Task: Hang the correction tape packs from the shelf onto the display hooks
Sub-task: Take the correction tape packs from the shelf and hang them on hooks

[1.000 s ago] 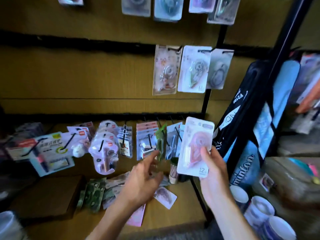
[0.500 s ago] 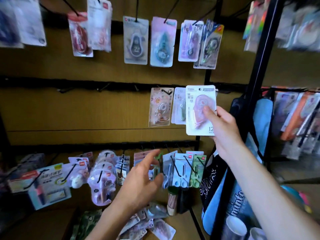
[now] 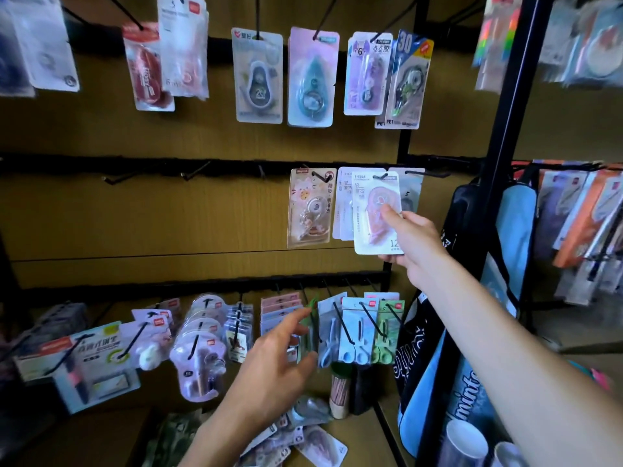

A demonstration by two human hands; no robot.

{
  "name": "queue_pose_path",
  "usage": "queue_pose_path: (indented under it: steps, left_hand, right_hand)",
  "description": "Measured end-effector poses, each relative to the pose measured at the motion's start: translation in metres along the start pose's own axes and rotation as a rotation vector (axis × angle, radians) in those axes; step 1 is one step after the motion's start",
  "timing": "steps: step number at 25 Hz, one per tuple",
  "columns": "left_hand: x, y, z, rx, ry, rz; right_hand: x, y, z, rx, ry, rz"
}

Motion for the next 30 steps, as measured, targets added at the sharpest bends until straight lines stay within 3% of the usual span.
queue_pose_path:
  steps: [8,11,15,18,21,24,27,29,30]
  left_hand:
    - [-0.01,-0.019,0.007,0.0,-0.054,-0.049]
    - [-0.015,-0.041,0.014,0.028,-0.036,-0.067]
    - [-0.03,-0.075,0.043,-0.125,0.049,-0.174]
    - [-0.049,-0.105,0.074,-0.303,0.12,-0.331]
    - [-0.07,-0.139,0.101,-0.397,0.199,-0.497]
    - [-0.084,-0.175,0.116,-0.42,0.218,-0.629]
    - [-0.096,-0.209,0.126,-0.384,0.232,-0.723]
    - [-0.105,-0.227,0.132,-0.355,0.243,-0.782]
    - [-0.111,-0.234,0.136,-0.35,0.238,-0.806]
  right_hand:
    - [0.022,0.018,0.022,0.041,-0.056,0.147]
    - [0.021,0.045,0.015,0.063,0.011,0.149]
    - [-0.009,0.138,-0.018,0.543,0.044,0.321]
    - [-0.035,0.265,-0.018,0.579,0.111,0.592]
    - [-0.034,0.378,-0.006,0.317,0.152,0.892]
    - [-0.003,0.438,-0.006,-0.06,0.116,0.969]
    - [0.045,0.475,-0.006,-0.579,-0.082,0.877]
    - [0.077,0.497,-0.002,-1.095,-0.188,0.695]
    - [0.091,0.504,0.004,-1.225,-0.188,0.598]
Point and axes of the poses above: each hand's wrist, its own x-axis towards the middle knuckle, its own z-axis out of the palm, y = z × x, the point moved 1 cm from there along x, towards the middle knuckle, and after that the axes turned 15 degrees about z, right-handed, at the moved point
